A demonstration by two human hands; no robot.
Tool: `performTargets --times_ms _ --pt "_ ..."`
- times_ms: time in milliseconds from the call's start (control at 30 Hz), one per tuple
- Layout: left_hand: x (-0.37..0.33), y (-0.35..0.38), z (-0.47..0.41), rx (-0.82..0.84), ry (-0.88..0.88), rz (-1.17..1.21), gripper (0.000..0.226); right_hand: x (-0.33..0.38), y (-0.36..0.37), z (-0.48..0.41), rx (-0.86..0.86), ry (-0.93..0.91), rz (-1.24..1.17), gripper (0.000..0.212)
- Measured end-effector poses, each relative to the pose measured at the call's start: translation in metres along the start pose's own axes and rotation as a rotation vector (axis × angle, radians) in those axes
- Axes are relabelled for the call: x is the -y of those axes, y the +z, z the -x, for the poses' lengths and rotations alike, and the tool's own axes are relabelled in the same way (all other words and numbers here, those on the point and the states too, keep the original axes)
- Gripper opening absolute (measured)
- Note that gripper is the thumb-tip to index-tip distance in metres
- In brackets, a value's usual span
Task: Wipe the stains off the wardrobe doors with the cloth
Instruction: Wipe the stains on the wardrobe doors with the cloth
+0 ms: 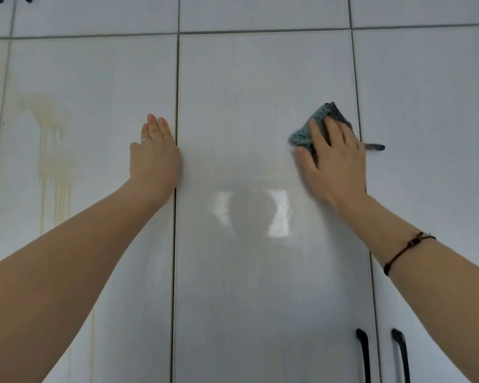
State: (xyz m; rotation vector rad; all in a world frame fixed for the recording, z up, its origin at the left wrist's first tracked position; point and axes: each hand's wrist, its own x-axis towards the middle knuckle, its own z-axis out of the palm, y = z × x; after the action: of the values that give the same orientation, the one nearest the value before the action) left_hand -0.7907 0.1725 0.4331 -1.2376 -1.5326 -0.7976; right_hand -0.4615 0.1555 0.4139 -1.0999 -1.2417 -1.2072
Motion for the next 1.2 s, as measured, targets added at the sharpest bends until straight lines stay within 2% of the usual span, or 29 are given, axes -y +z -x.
performTargets --times_ms 67,133,300,367,433,567,667,733,833,933,1000,1067,1133,1200 --pt "0.001 0.000 0.001 0.016 -0.001 0.018 0.071 0.021 0.001 0.037 -0.039 -0.059 -0.064 0.047" --pt "0.003 0.000 0.001 0.028 0.006 0.035 0.071 0.034 0.001 0.088 -0.043 -0.197 -0.136 0.036" --pt "0.009 -0.003 -0.003 0.058 0.005 0.114 0.070 0.034 -0.007 0.178 0.132 -0.780 -0.227 0.023" --pt "0.006 -0.003 0.000 0.071 0.010 0.141 0.069 0.014 -0.009 0.166 0.143 -0.886 -0.182 0.025" --pt "0.004 0.001 0.007 0.072 0.015 0.154 0.070 -0.008 -0.012 0.128 0.071 -0.745 -0.116 0.028" --pt "0.006 0.006 0.015 0.040 0.036 0.070 0.072 -0.013 -0.011 0.046 -0.112 -0.058 -0.028 0.034" --pt "0.007 0.010 0.015 0.024 0.038 0.024 0.074 0.034 0.012 0.025 -0.178 0.159 -0.032 0.037" --pt "0.009 0.012 0.015 0.011 0.030 0.011 0.074 0.078 0.024 0.029 -0.216 0.130 -0.067 0.036" --pt "0.013 0.009 0.016 0.012 0.046 0.030 0.070 0.149 0.035 0.075 -0.237 -0.090 -0.195 0.033" --pt "0.016 0.006 0.016 0.052 0.054 0.085 0.071 0.204 0.039 0.169 -0.025 -0.375 -0.341 0.021" --pt "0.017 0.001 0.015 0.078 0.066 0.101 0.074 0.212 0.039 0.222 0.155 -0.574 -0.401 0.009" --pt "0.019 -0.008 0.015 0.126 0.080 0.141 0.074 0.198 0.037 0.241 0.225 -0.730 -0.413 0.008" --pt "0.024 -0.016 0.020 0.175 0.089 0.164 0.073 0.176 0.033 0.215 0.176 -0.754 -0.387 0.013" --pt "0.022 -0.016 0.035 0.194 0.122 0.173 0.074 0.151 0.031 0.156 0.028 -0.566 -0.305 0.024"
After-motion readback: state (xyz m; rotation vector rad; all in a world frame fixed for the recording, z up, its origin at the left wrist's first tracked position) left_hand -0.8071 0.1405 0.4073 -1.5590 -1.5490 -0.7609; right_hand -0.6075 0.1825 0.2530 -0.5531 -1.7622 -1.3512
